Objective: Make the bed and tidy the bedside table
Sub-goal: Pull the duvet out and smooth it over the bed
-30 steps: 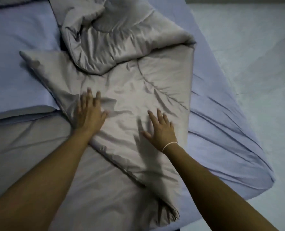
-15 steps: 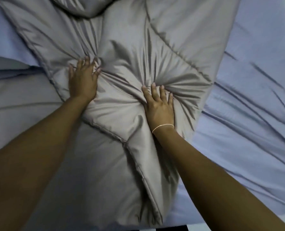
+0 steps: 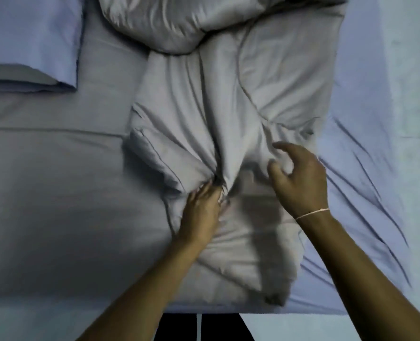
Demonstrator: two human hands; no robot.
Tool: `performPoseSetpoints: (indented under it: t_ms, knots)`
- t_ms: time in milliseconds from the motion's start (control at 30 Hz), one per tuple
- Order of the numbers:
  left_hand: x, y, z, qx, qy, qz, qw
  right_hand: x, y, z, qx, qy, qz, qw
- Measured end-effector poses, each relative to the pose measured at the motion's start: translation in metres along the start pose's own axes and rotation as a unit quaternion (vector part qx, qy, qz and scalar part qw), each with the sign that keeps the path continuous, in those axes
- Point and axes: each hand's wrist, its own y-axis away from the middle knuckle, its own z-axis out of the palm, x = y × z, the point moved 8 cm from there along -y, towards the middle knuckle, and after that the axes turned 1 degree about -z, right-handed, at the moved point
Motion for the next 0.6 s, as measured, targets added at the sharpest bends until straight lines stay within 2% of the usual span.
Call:
performPoseSetpoints:
  t_ms: [67, 133, 233, 300, 367, 433, 467, 533, 600]
  knots:
    - [0.027, 0.034, 0.023, -0.032, 0.01, -0.012, 0.999, -0.03, -0.014, 0.005, -0.013, 0.003, -0.075, 0.997]
    - [0.051, 0.065, 0.043, -0.08, -0.014, -0.008, 0.997, -0.051, -0.028, 0.033, -0.084, 0.038, -0.123, 0.988]
    - [0.065, 0.096, 0.041, -0.089, -0.05, -0.019, 0.995, -0.026, -0.026, 0.097, -0.283, 0.163, -0.074, 0.942]
    - [0.058, 0.101, 0.017, -0.024, 0.011, -0.059, 0.998, 0.014, -0.009, 0.122, -0.353, 0.23, -0.035, 0.906]
    - [0.044, 0.098, -0.017, 0.072, 0.062, -0.085, 0.992, 0.039, 0.006, 0.131, -0.337, 0.259, -0.04, 0.904]
    - [0.022, 0.087, -0.045, 0.129, 0.041, -0.093, 0.986, 0.044, 0.019, 0.134, -0.303, 0.271, -0.049, 0.912]
    - [0.007, 0.078, -0.053, 0.133, -0.003, -0.111, 0.985, 0.044, 0.024, 0.135, -0.292, 0.273, -0.051, 0.915]
    - [-0.039, 0.061, -0.061, 0.115, -0.086, -0.201, 0.969, 0.043, 0.031, 0.139, -0.272, 0.278, -0.05, 0.92]
    - [-0.088, 0.053, -0.056, 0.08, -0.085, -0.303, 0.946, 0.044, 0.029, 0.144, -0.261, 0.274, -0.047, 0.925]
